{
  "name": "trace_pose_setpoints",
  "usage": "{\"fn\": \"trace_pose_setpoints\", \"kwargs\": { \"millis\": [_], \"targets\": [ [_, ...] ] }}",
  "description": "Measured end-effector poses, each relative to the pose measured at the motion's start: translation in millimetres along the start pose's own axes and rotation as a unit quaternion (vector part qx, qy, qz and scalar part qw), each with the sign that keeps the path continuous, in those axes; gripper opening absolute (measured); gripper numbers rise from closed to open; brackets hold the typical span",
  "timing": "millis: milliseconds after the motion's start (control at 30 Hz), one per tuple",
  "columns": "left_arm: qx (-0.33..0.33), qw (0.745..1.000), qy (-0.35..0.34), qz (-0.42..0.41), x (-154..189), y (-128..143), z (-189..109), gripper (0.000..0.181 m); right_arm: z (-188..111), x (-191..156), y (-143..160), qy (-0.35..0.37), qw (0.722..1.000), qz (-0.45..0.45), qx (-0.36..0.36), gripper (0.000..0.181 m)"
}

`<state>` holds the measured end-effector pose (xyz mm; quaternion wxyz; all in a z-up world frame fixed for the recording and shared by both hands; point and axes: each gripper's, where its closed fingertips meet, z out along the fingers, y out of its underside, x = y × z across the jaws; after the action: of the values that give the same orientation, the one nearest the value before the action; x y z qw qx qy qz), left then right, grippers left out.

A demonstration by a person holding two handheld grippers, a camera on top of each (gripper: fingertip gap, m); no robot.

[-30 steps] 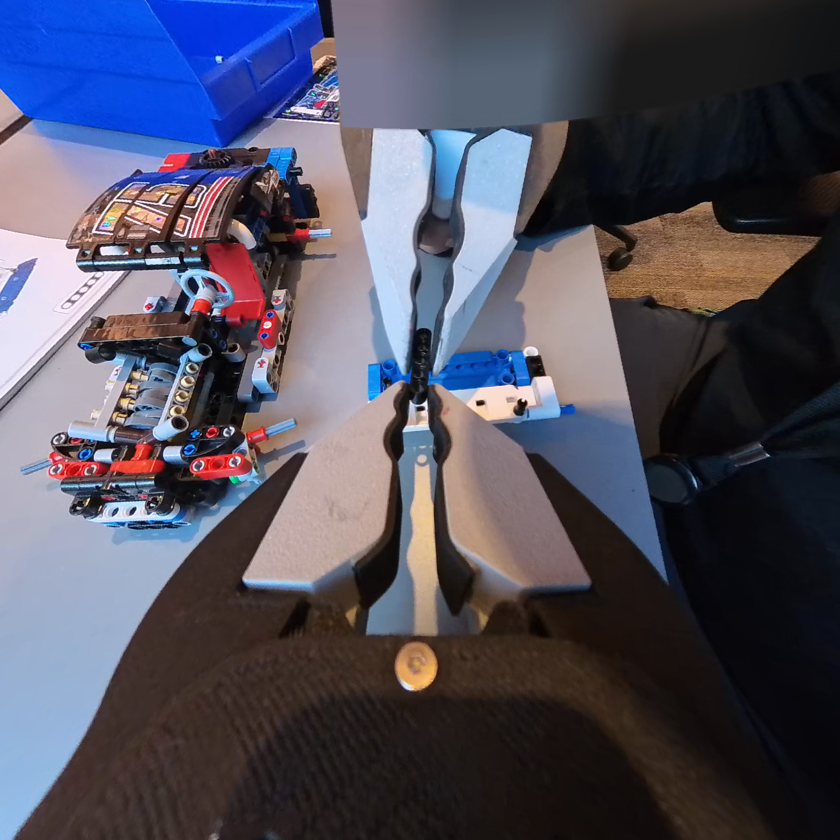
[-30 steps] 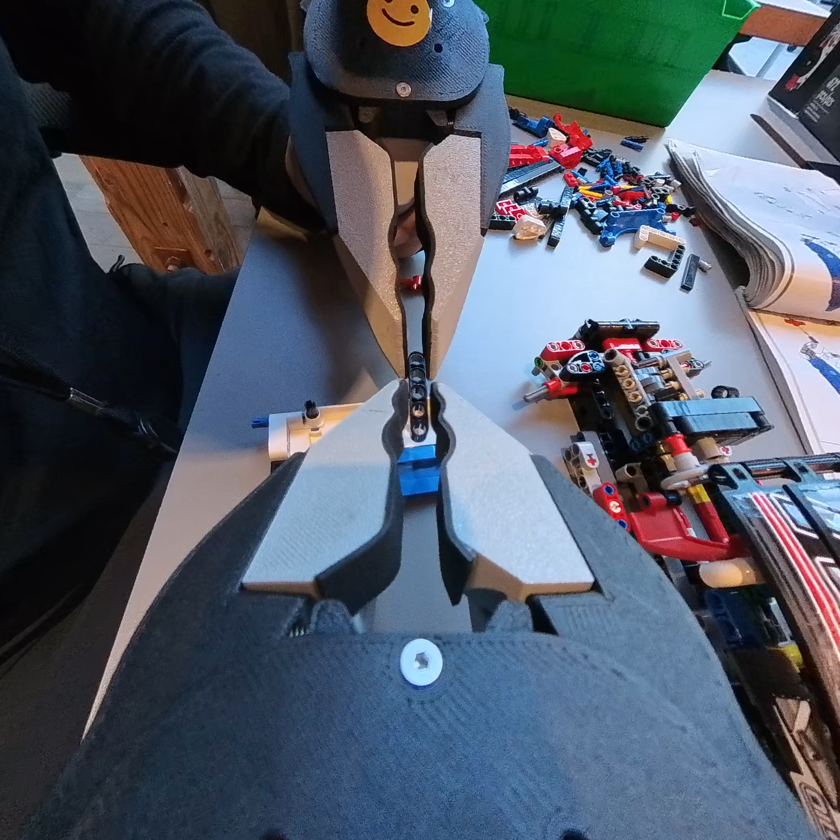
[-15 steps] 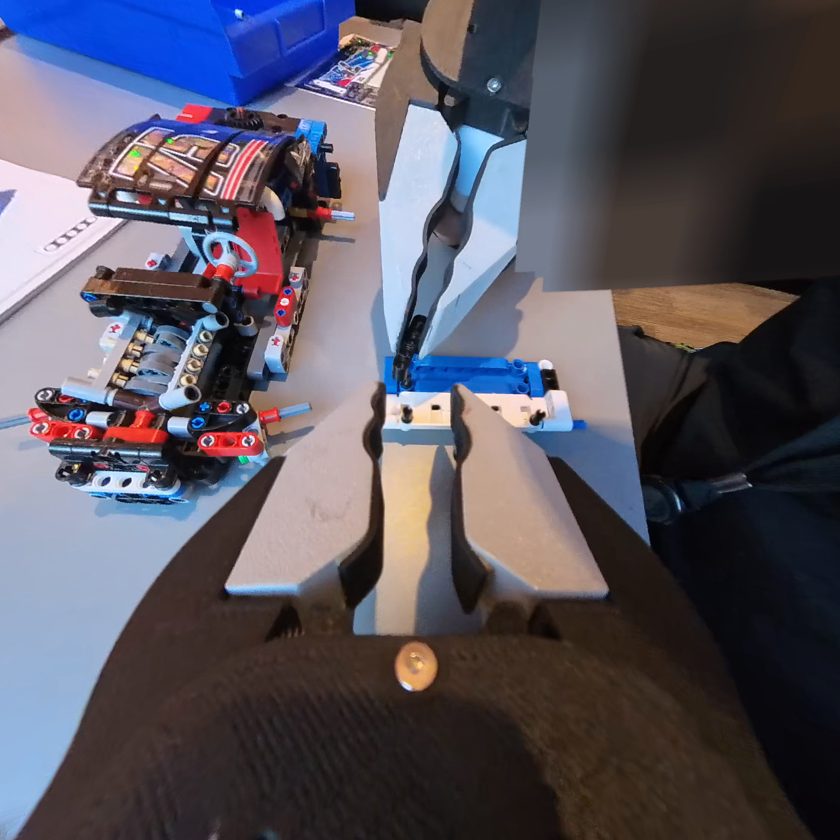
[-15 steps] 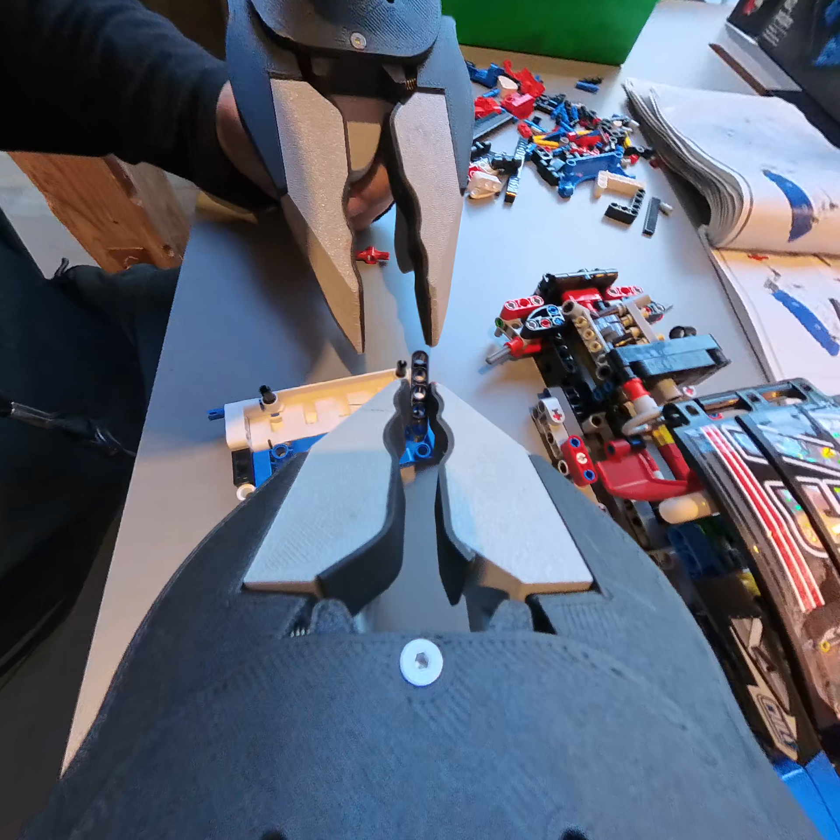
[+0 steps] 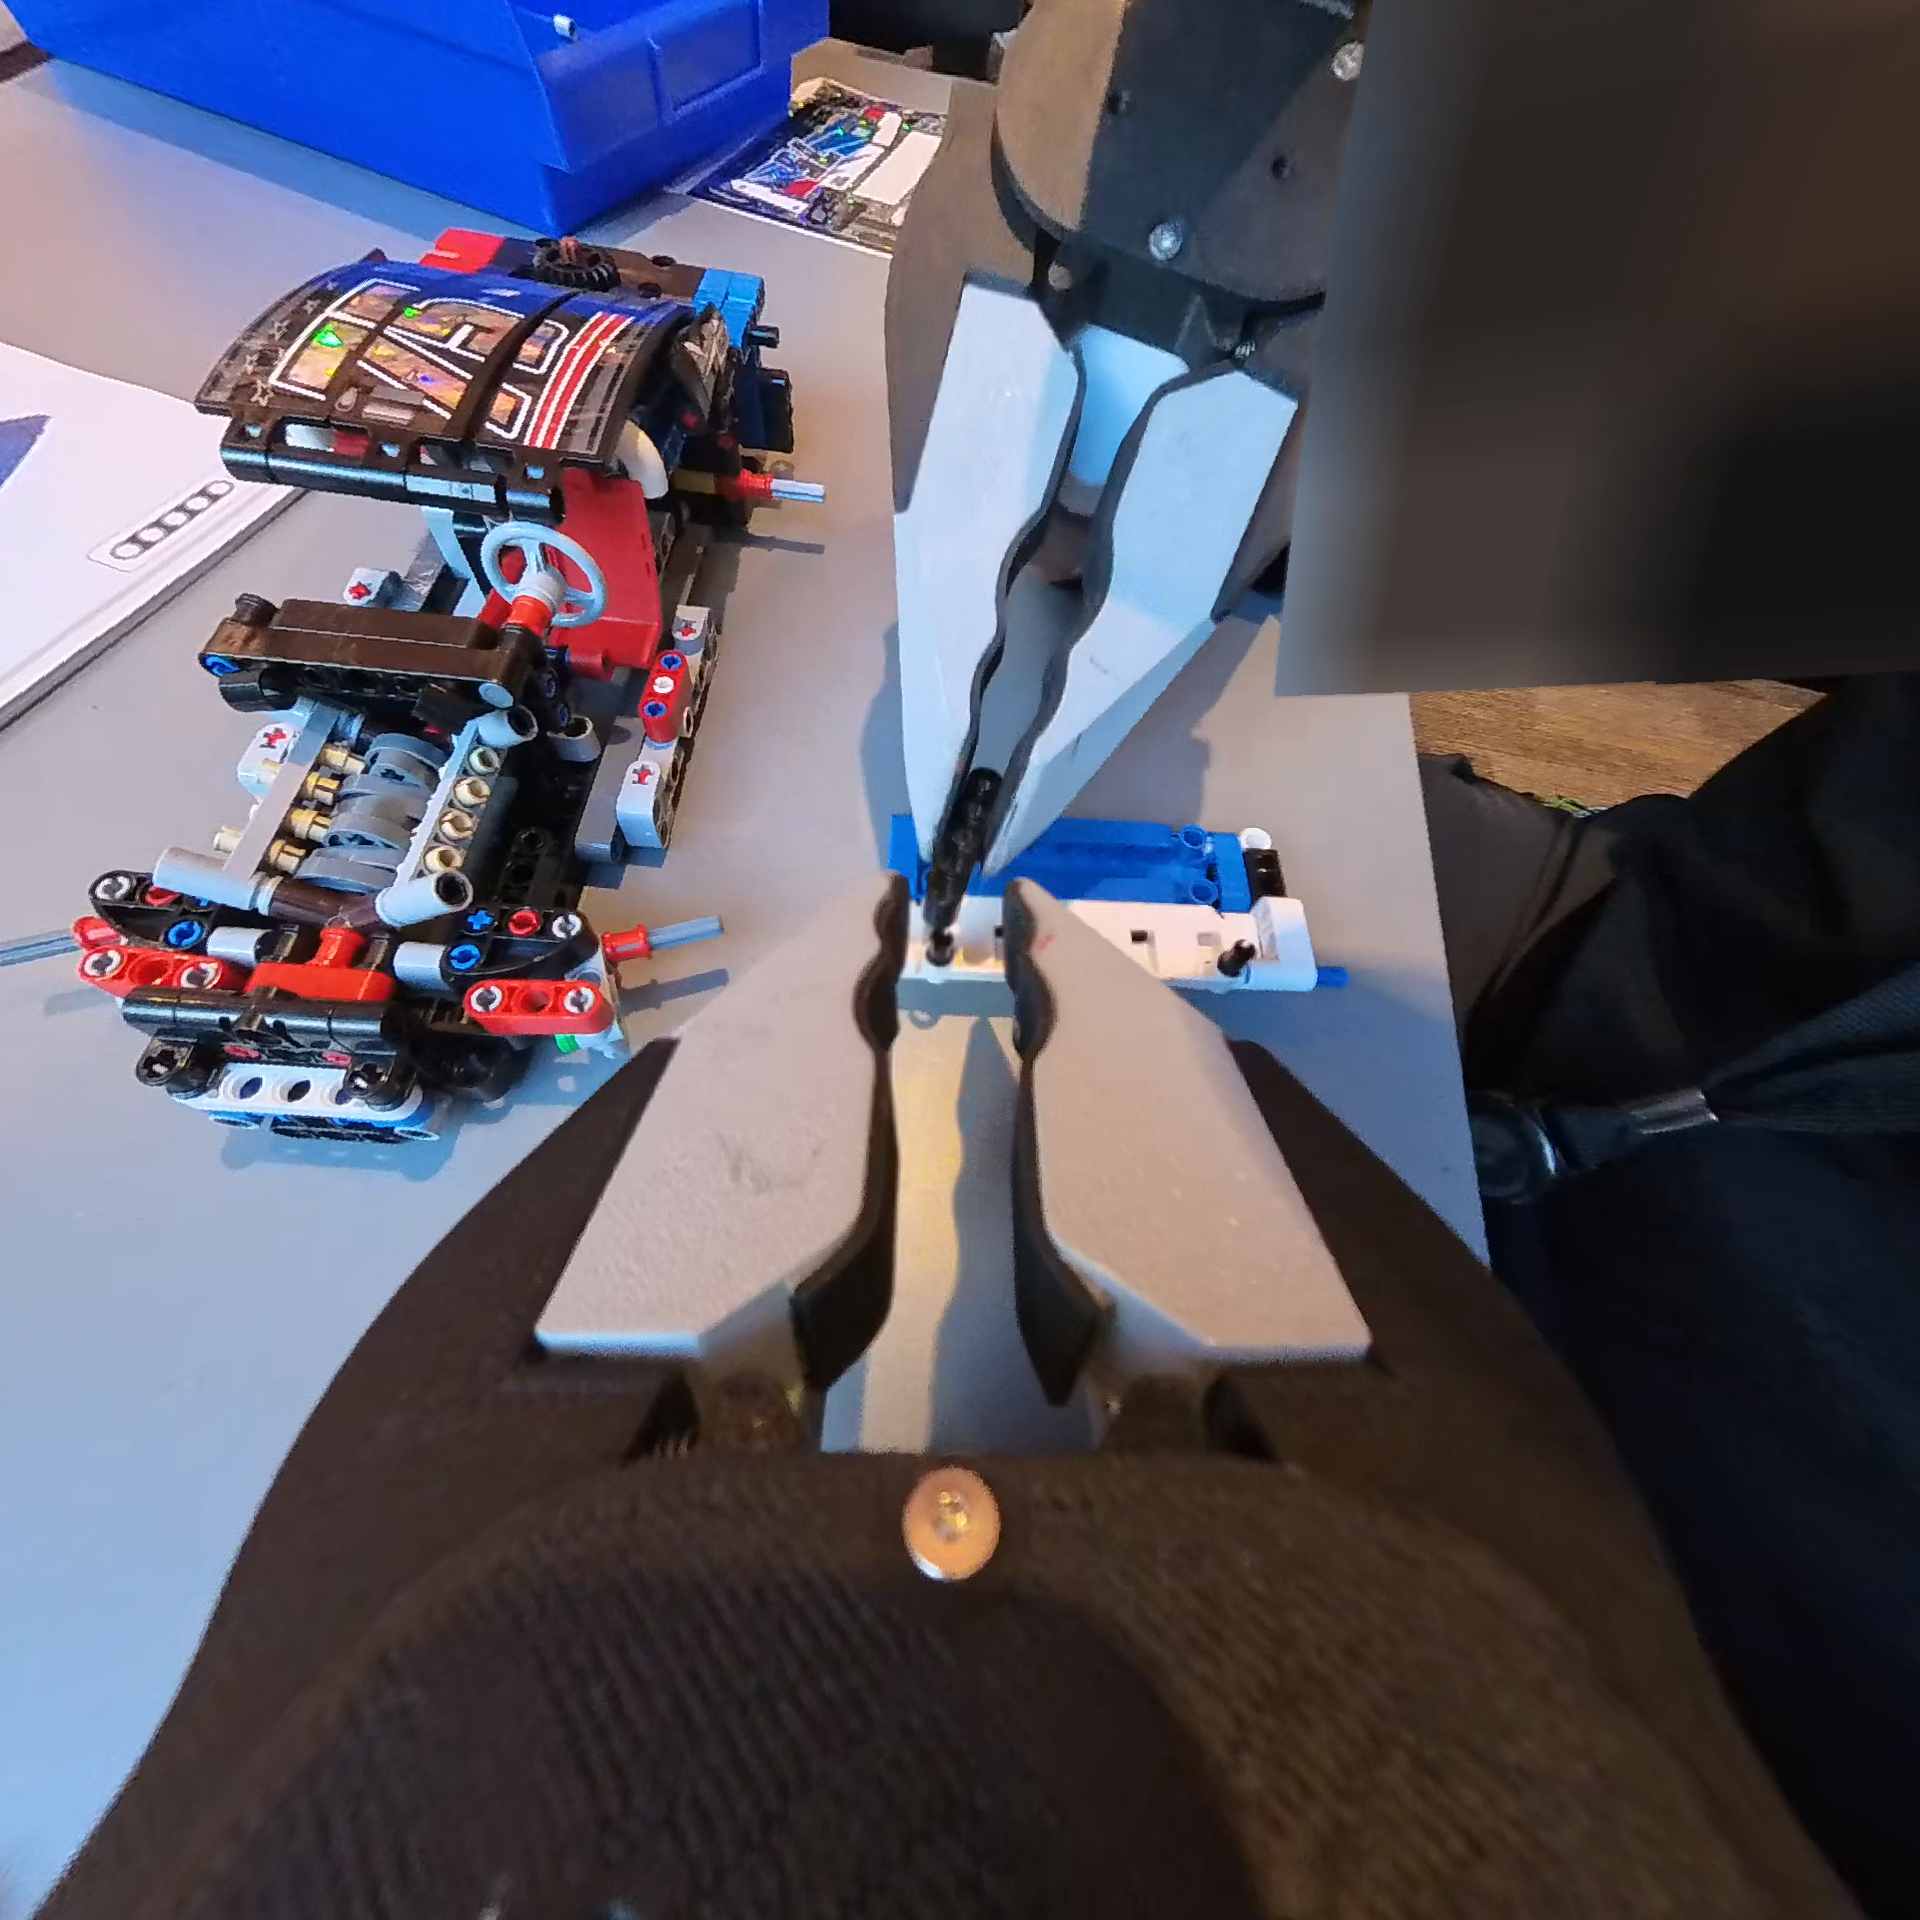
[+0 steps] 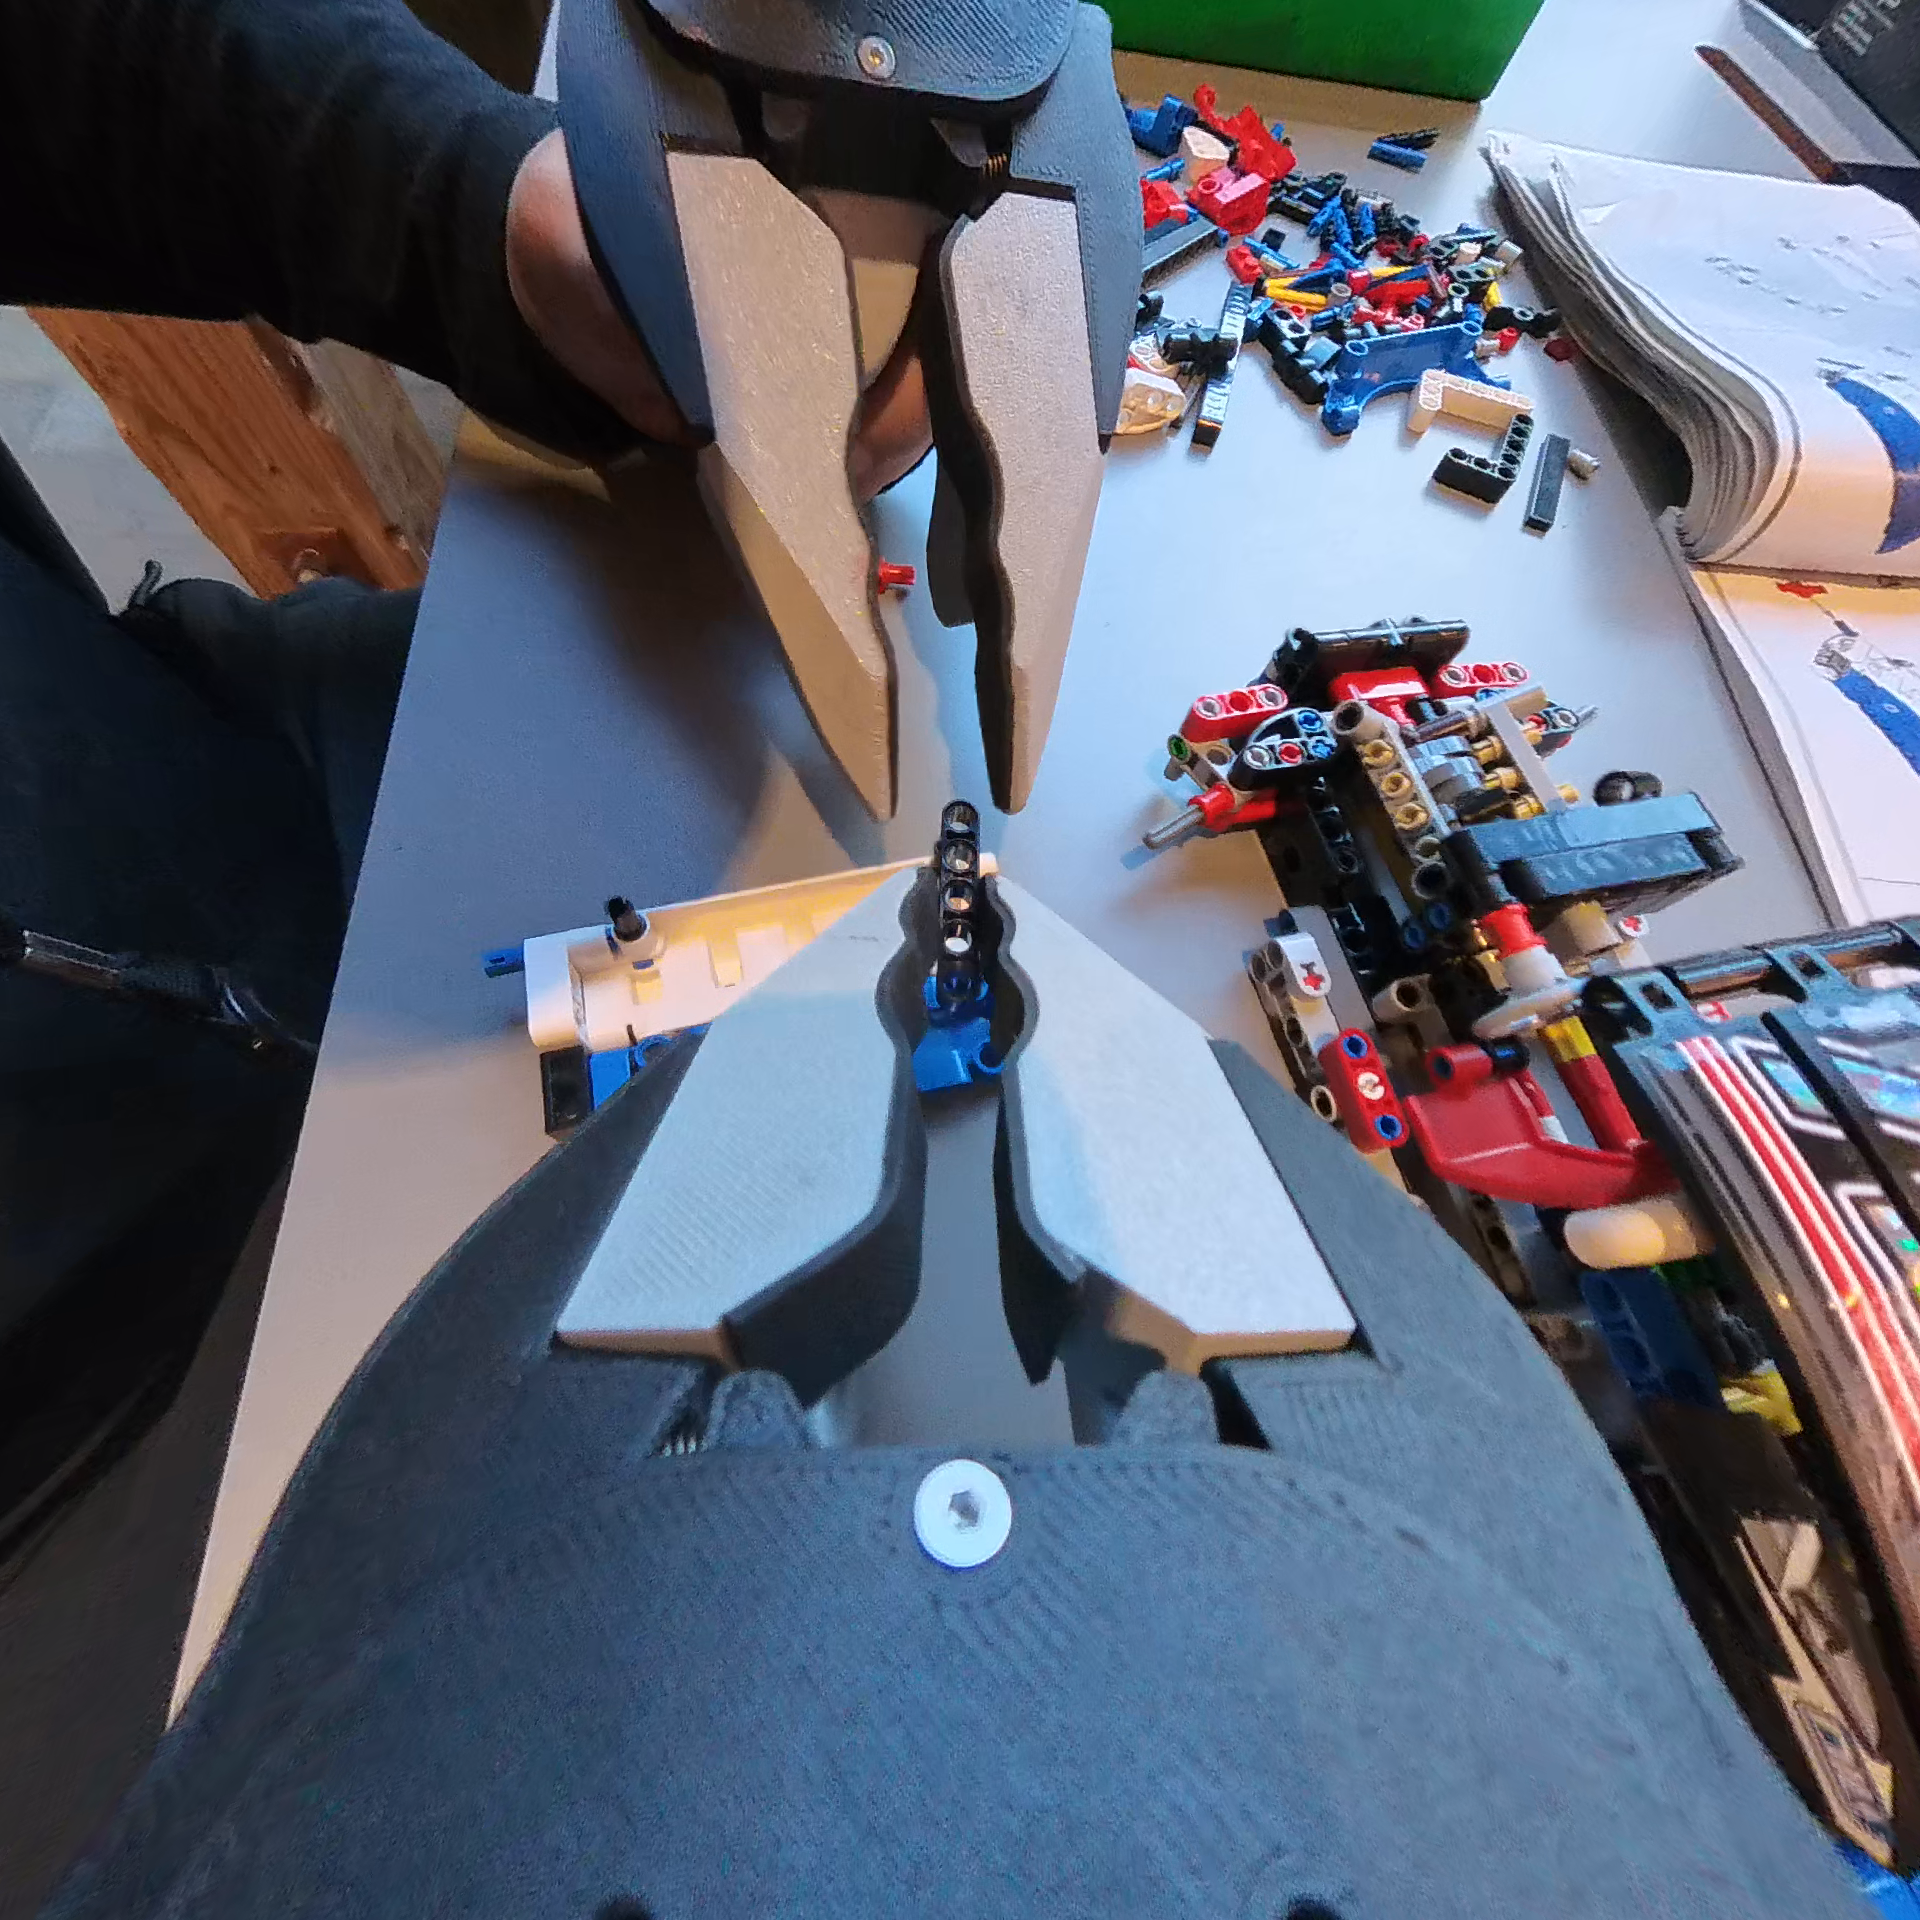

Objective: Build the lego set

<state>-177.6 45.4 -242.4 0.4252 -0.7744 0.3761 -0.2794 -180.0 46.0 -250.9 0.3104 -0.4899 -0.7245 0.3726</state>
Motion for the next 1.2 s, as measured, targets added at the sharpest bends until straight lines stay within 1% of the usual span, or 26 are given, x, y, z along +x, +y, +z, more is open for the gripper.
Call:
{"fn": "trace_pose_setpoints", "kwargs": {
  "millis": [167,267,367,567,700,933,1133,1200],
  "targets": [
    [0.0,1.0,-0.003,-0.003,-2,0,-1,0.007,4,-2,3,0.003,1.0,-0.013,-0.017,0.005],
    [-0.017,1.0,0.0,-0.001,-2,5,0,0.003,5,-2,5,0.007,0.999,-0.019,-0.025,0.005],
    [-0.043,0.999,-0.01,0.014,-5,13,1,0.004,4,-1,7,0.009,0.999,-0.022,-0.028,0.005],
    [-0.056,0.998,-0.015,0.04,-5,17,1,0.004,3,0,6,0.01,0.999,-0.022,-0.029,0.005],
    [-0.059,0.997,-0.014,0.051,-4,16,2,0.004,3,1,6,0.011,0.999,-0.024,-0.033,0.005],
    [-0.056,0.997,0.009,0.061,-1,4,1,0.006,1,1,6,0.01,0.998,-0.031,-0.046,0.005],
    [-0.08,0.995,0.023,0.064,0,13,9,0.008,3,-1,7,0.004,0.998,-0.035,-0.052,0.005],
    [-0.078,0.994,0.016,0.076,-1,13,8,0.004,3,-2,7,-0.002,0.998,-0.032,-0.05,0.005]
  ]
}}
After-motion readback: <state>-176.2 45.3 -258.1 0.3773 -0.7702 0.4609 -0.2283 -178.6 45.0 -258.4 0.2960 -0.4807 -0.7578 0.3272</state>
